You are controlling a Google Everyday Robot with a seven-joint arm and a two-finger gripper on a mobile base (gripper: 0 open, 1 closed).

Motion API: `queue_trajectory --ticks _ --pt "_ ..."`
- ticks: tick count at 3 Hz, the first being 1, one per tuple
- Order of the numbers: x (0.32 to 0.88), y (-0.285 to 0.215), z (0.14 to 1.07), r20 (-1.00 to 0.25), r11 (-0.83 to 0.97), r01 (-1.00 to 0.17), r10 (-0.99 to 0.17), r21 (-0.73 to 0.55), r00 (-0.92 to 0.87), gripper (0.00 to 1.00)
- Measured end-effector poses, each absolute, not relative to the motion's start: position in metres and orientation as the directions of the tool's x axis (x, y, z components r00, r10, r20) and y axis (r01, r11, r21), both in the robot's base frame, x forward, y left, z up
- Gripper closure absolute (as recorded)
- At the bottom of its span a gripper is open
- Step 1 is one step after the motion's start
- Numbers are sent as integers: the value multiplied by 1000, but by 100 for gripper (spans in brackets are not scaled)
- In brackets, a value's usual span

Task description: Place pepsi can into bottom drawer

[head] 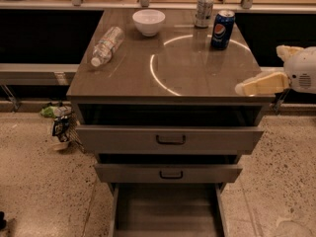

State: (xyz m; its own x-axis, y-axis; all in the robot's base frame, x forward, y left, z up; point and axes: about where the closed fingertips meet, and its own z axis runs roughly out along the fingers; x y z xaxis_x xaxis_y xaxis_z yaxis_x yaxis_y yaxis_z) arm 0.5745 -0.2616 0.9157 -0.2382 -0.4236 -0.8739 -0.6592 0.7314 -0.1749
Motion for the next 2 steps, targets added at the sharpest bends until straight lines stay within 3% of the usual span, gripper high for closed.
queue_trajectory --ticks 2 --pt "623 -261 901 -927 794 -584 -330 -170 -179 0"
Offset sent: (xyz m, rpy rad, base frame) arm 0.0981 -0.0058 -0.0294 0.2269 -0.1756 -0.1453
